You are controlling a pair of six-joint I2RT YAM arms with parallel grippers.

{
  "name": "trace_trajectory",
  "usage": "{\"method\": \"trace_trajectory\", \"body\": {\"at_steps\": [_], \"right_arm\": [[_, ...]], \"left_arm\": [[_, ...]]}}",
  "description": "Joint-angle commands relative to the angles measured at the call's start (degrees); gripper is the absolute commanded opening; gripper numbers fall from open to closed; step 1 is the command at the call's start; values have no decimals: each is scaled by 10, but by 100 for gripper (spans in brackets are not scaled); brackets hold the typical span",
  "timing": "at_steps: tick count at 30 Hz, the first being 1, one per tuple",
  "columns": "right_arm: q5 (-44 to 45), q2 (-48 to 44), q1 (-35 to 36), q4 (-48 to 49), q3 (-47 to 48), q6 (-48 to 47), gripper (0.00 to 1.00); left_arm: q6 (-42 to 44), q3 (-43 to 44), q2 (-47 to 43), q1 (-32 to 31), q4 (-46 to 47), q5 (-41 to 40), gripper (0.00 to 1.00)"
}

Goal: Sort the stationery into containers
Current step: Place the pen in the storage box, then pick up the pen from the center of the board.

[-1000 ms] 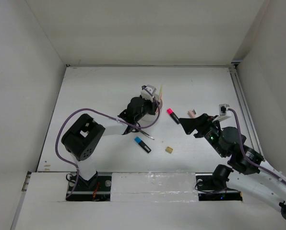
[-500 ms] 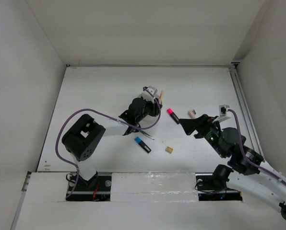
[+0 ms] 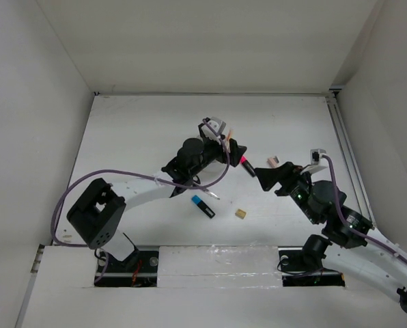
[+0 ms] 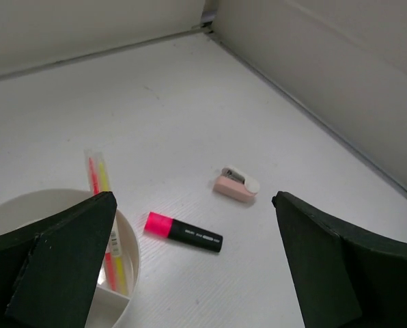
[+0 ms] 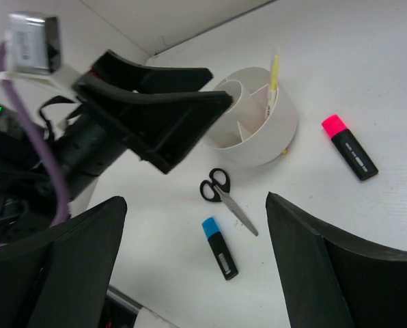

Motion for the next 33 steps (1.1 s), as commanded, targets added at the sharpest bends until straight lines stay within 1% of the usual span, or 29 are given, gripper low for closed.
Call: {"method": "trace_trajectory", "body": {"at_steps": [1, 3, 4, 5, 6, 7, 8, 9, 10, 11, 12, 13, 14, 15, 16, 17, 18, 19, 21, 23, 26, 28, 31, 33], "right_arm": [[28, -1, -12, 15, -3, -24, 89], [23, 4, -20, 15, -3, -29, 92], [14, 4, -29, 23, -3, -45, 94], [-2, 14, -42, 23, -3, -54, 96], [-12, 24, -51, 31, -3, -64, 98], [-18, 60, -62, 26, -3, -64, 100], [-41, 88, -79, 18, 11, -69, 100], [-69, 121, -123, 10, 24, -69, 100], [-111, 196, -148, 10, 52, -88, 100], [-155, 238, -172, -8, 71, -125, 100], [-187, 277, -190, -27, 94, -134, 100], [-187, 312, -200, -38, 127, -145, 100], [-180, 368, -200, -45, 142, -175, 100], [-168, 391, -206, -58, 155, -186, 100], [-159, 427, -211, -64, 176, -208, 100], [-159, 443, -218, -64, 185, -208, 100], [-164, 458, -228, -70, 196, -220, 100], [-193, 472, -252, -70, 204, -229, 100], [-230, 514, -274, -70, 229, -255, 100], [-274, 540, -296, -62, 234, -276, 100], [-308, 591, -304, -55, 260, -297, 99], [-308, 631, -304, -50, 279, -302, 98], [-279, 689, -283, -79, 308, -312, 94], [-272, 706, -276, -80, 314, -305, 92]], "left_arm": [[-8, 28, -55, -4, -11, -7, 100], [-32, 35, -70, -4, -44, -26, 100], [-41, 48, -86, -4, -62, -54, 100], [-50, 56, -93, -4, -109, -72, 100], [-81, 69, -93, -4, -145, -97, 100], [-99, 86, -100, -4, -189, -158, 100], [-119, 126, -100, -4, -235, -191, 100], [-142, 147, -100, -4, -333, -225, 100], [-189, 168, -100, -4, -383, -252, 100], [-210, 201, -100, 7, -428, -279, 100], [-234, 215, -100, 16, -472, -285, 100], [-258, 223, -100, 25, -546, -285, 100], [-290, 229, -108, 30, -575, -292, 100], [-305, 229, -120, 30, -603, -314, 100], [-314, 224, -139, 30, -642, -314, 100], [-314, 224, -139, 30, -652, -314, 100], [-325, 204, -160, 30, -662, -320, 100], [-331, 195, -170, 30, -681, -320, 100], [-338, 176, -191, 30, -698, -325, 100], [-333, 152, -218, 30, -705, -332, 100], [-319, 138, -238, 30, -715, -350, 100], [-319, 138, -246, 30, -739, -355, 100], [-319, 131, -270, 30, -739, -355, 100], [-319, 126, -283, 30, -739, -355, 100]]}}
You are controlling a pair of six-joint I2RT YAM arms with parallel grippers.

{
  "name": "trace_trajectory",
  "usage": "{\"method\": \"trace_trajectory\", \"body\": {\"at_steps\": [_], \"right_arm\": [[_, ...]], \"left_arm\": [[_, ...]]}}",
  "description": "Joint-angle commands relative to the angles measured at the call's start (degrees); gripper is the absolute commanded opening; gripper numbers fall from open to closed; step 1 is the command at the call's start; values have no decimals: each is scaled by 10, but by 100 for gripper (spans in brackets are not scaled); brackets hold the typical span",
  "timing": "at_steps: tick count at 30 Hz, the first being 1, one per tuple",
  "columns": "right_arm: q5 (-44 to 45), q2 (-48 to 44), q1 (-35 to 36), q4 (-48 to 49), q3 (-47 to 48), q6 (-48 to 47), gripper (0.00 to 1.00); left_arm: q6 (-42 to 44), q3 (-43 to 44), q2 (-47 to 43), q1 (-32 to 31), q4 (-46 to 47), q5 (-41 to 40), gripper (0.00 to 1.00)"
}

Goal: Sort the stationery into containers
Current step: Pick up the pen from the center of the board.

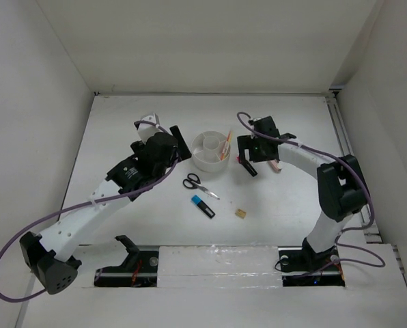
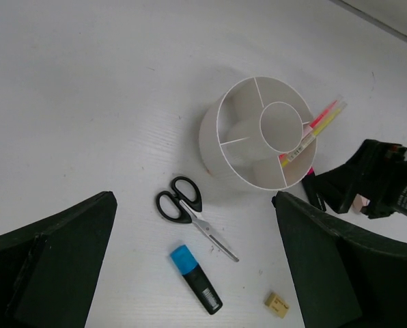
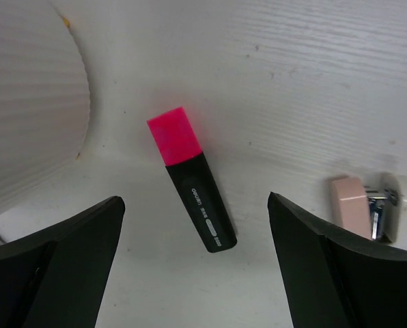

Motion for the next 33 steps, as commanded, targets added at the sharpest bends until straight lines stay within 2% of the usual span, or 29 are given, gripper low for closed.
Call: {"method": "trace_trajectory", "body": {"at_steps": [1, 8, 10, 12, 13, 14, 16, 17, 22, 28, 31, 33], "right_arm": [[8, 23, 23, -12, 26, -9, 91], [69, 78, 45, -24, 0, 38, 79], [70, 101, 45, -33, 0, 46, 70], [69, 121, 45, -42, 6, 51, 55], [82, 121, 51, -49, 11, 57, 34], [87, 121, 57, -49, 11, 57, 24], [87, 127, 58, -49, 11, 73, 5], [87, 127, 58, -49, 11, 73, 2], [100, 81, 58, -44, -14, 101, 0], [120, -66, 63, -59, -14, 114, 0], [87, -138, 95, -39, -19, 108, 0], [75, -192, 143, -17, -35, 101, 0]], "left_arm": [[-8, -11, -28, -3, -12, -20, 100], [-2, -16, -45, -3, -7, -14, 100], [-2, -16, -45, -3, -1, -8, 100], [-2, -16, -45, -3, 4, -8, 100], [3, -16, -45, -3, 4, -3, 100], [3, -16, -45, -3, 4, -3, 100], [3, -16, -45, -3, 4, -3, 100], [3, -22, -45, -3, 4, -3, 100], [11, -29, -45, -3, 21, 13, 100], [73, -39, -45, -3, 143, 167, 100], [80, -55, -50, -3, 201, 235, 100], [86, -55, -42, -3, 241, 271, 100]]}}
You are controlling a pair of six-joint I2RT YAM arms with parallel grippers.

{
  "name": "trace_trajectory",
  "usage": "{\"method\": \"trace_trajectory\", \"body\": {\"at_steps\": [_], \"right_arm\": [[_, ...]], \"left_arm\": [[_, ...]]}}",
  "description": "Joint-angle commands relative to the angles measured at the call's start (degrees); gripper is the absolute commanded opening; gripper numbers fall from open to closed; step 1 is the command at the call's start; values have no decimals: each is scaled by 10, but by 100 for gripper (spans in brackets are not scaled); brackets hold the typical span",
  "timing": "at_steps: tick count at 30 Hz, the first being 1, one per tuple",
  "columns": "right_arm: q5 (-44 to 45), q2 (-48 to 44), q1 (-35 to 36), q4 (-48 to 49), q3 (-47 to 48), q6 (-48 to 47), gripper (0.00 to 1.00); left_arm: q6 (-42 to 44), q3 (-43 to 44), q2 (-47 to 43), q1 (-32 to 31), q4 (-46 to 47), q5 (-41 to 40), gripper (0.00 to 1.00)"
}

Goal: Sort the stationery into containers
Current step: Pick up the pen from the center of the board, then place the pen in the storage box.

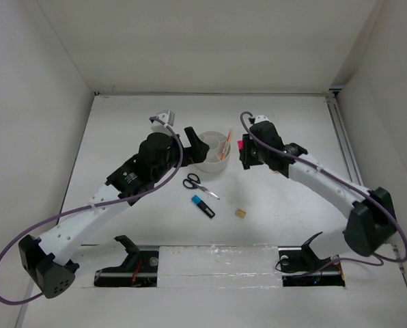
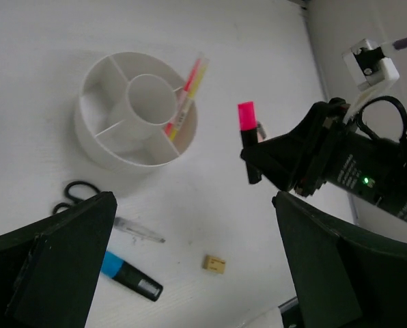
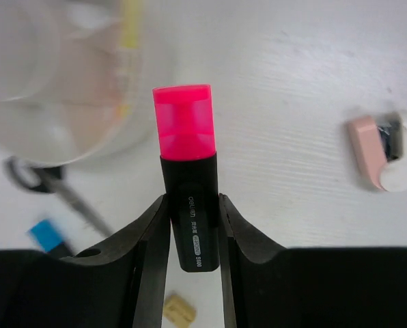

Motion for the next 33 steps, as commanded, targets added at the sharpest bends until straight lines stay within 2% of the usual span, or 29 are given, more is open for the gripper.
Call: {"method": "trace_trajectory", "body": {"at_steps": [1, 4, 8, 13, 17, 19, 21, 23, 27, 29, 30, 31, 33], "right_arm": [[-29, -91, 71, 61, -16, -7, 0], [-51, -153, 114, 98, -41, 5, 0], [-74, -186, 144, 118, -36, 11, 0], [-69, -212, 173, 130, -24, 17, 0], [-69, -225, 184, 135, -13, 22, 0], [-78, -225, 184, 148, -8, 22, 0], [-78, -238, 197, 159, -8, 22, 0], [-78, -238, 197, 165, -8, 22, 0], [-70, -250, 203, 172, -8, 22, 0], [-78, -256, 203, 178, -8, 22, 0], [-78, -256, 203, 178, -8, 22, 0], [-78, -256, 208, 183, -13, 22, 0], [-54, -263, 208, 183, -20, 22, 52]], "left_arm": [[26, 2, 6, -3, 108, 115, 100], [26, 7, 25, -3, 141, 168, 100], [15, -15, 32, -3, 208, 238, 100], [9, -21, 37, -3, 235, 259, 100], [3, -21, 42, -3, 246, 271, 91], [3, -21, 48, -3, 246, 271, 80], [3, -21, 54, -3, 246, 271, 76], [3, -21, 61, -3, 246, 271, 63], [-3, -21, 66, -3, 246, 271, 47], [-3, -21, 72, -3, 246, 264, 32], [-3, -21, 77, -3, 253, 259, 19], [-3, -15, 78, -3, 253, 259, 0], [14, -7, 84, -3, 259, 245, 0]]}}
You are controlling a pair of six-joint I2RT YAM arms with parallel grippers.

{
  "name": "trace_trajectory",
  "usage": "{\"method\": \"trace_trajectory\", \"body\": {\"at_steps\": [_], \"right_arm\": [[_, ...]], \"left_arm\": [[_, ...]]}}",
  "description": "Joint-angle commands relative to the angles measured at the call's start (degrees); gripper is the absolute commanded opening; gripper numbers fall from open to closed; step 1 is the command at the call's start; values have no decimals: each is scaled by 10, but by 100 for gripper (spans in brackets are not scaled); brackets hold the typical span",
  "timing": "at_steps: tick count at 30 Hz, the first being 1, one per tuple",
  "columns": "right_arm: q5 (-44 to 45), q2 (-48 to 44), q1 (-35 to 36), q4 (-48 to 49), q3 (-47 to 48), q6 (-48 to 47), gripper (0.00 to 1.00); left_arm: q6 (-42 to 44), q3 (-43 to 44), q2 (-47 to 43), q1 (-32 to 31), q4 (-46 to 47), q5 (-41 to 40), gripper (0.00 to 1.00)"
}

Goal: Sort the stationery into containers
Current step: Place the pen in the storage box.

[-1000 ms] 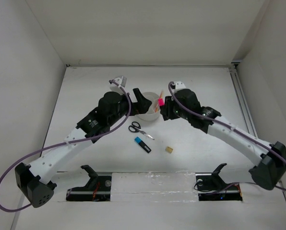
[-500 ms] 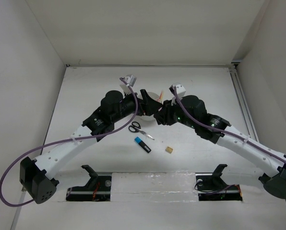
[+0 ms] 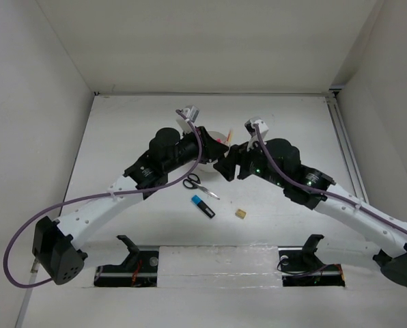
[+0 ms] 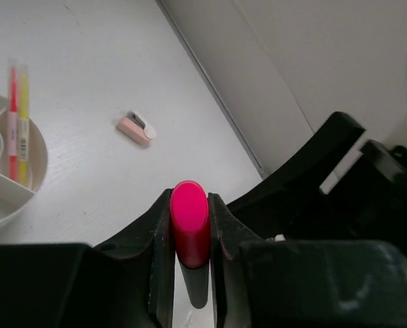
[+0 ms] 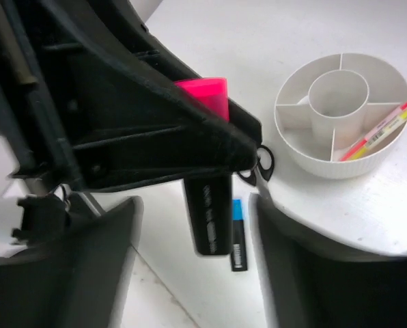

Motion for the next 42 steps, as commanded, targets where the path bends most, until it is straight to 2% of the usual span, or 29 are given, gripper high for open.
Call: {"method": "trace_trajectory", "body": {"at_steps": [1, 2, 3, 4, 7, 8, 11, 13, 16, 21, 26, 29, 34, 36, 42], "right_arm": [[31, -28, 10, 51, 14, 4, 74], [53, -43, 10, 40, 8, 4, 98], [78, -54, 10, 17, 0, 4, 100], [131, -65, 10, 5, -6, 4, 100], [182, -110, 10, -32, -28, -1, 100], [182, -121, 10, -39, -28, -1, 100], [182, -159, 10, -66, -44, -1, 100], [182, -188, 10, -92, -59, -1, 100], [182, -226, 10, -103, -78, -1, 100], [170, -270, 10, -125, -98, 15, 100], [158, -277, 10, -125, -103, 20, 100], [153, -277, 10, -125, -103, 20, 100], [130, -265, 10, -110, -103, 9, 100], [116, -265, 10, -104, -108, 9, 100], [99, -260, 10, -98, -108, -2, 100]], "left_arm": [[40, 17, 14, 5, 25, -29, 0], [62, 24, 14, 5, 25, -46, 0], [113, 41, 26, -6, 25, -114, 0], [139, 41, 26, -6, 39, -151, 0], [225, 46, 58, -15, 90, -233, 0], [234, 46, 69, -15, 134, -244, 0], [228, 79, 128, 21, 171, -258, 0], [228, 128, 164, 21, 166, -317, 0], [234, 167, 228, 21, 158, -349, 0], [235, 237, 313, 14, 164, -451, 0], [234, 280, 346, 8, 115, -520, 0], [226, 262, 331, 20, 110, -507, 0], [255, 164, 273, 61, 139, -370, 0], [273, 110, 243, 62, 171, -359, 0], [279, 54, 220, 93, 189, -307, 0]]}}
